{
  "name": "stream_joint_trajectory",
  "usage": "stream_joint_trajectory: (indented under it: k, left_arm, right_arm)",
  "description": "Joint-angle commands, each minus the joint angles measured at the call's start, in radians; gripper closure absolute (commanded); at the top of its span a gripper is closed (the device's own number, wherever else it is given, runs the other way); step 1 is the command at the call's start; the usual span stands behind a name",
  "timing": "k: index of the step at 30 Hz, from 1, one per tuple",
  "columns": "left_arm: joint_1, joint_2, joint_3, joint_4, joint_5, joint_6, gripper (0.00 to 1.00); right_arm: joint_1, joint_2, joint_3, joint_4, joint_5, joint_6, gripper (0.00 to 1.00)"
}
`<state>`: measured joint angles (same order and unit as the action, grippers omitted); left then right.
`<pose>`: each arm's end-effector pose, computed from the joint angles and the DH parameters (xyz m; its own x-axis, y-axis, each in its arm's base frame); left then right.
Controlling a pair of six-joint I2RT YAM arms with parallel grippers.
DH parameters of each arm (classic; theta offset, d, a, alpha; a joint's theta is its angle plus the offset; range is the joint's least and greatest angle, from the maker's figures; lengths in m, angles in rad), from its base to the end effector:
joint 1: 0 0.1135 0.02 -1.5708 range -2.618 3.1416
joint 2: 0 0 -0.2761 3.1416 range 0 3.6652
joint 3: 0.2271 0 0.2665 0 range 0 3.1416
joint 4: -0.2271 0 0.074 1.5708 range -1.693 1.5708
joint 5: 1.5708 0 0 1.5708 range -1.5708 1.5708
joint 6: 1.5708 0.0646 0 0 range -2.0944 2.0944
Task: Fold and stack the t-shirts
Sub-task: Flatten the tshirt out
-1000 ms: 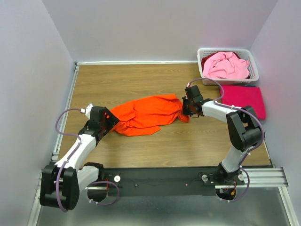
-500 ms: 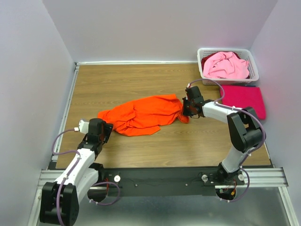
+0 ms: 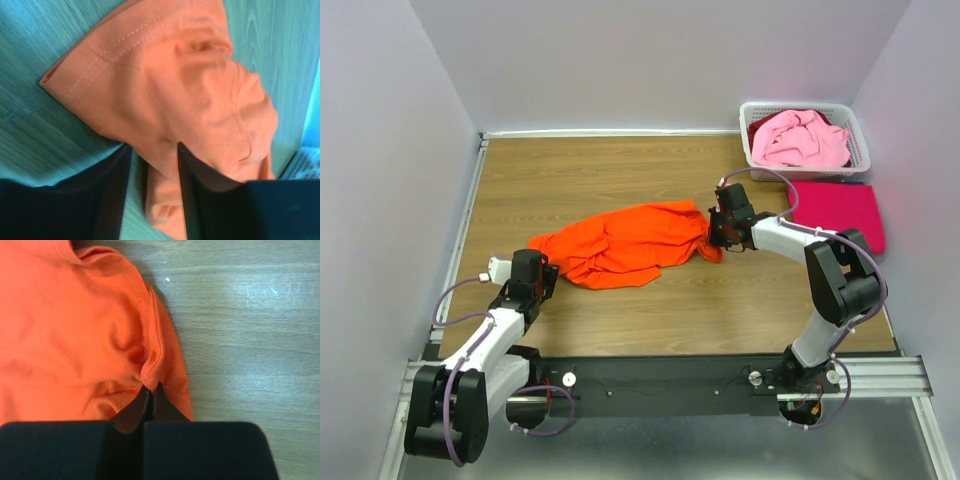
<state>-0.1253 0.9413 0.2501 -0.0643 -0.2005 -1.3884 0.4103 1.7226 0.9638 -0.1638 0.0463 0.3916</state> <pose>0.1958 -0.0117 0.1232 -0.1024 -0.9584 -0.2663 -0.6729 0.2639 -0.6911 0.3452 0.1469 0.1409 -0.8180 0.0600 -0.5721 -0.0656 0.9783 0.1963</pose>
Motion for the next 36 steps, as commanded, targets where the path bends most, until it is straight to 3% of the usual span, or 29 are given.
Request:
stream_joint_trajectory:
  k: [1,4,6,7,14,19,22,31,36]
  left_arm:
    - [0.007,0.014,-0.002,0.034,-0.068,-0.023,0.59]
    - [0.007,0.036,0.015,0.029,-0.086,-0.003,0.78]
    - [0.007,0.039,0.035,0.023,-0.114,0.022,0.98]
    - [0.007,0.034,0.046,0.008,-0.126,0.031,1.00]
    - [0.022,-0.032,0.274,-0.108,-0.333,0.277,1.00]
    - [0.065,0.065,0.487,0.047,-0.419,0.700,1.00]
    - [0.084,0.179,0.616,0.134,-0.455,0.864,1.00]
    - [0.116,0.506,0.911,0.348,-0.401,1.072,1.00]
    - [0.116,0.528,0.971,0.365,-0.375,1.115,1.00]
  right_arm:
    - [-0.007,-0.029,-0.014,0.014,-0.013,-0.007,0.99]
    - [-0.010,-0.041,-0.017,0.014,-0.006,-0.005,0.99]
    - [-0.013,-0.050,-0.017,0.014,0.000,-0.002,0.99]
    - [-0.013,-0.064,-0.020,0.014,0.006,0.000,0.99]
    - [-0.070,-0.158,-0.011,0.010,0.041,0.035,0.99]
    - [-0.128,-0.169,0.059,0.007,0.035,0.020,0.99]
    - [-0.191,-0.135,0.134,0.003,0.017,0.018,0.99]
    - [-0.226,-0.018,0.331,-0.006,0.009,-0.057,0.99]
    - [-0.228,-0.041,0.371,-0.009,0.059,-0.105,0.99]
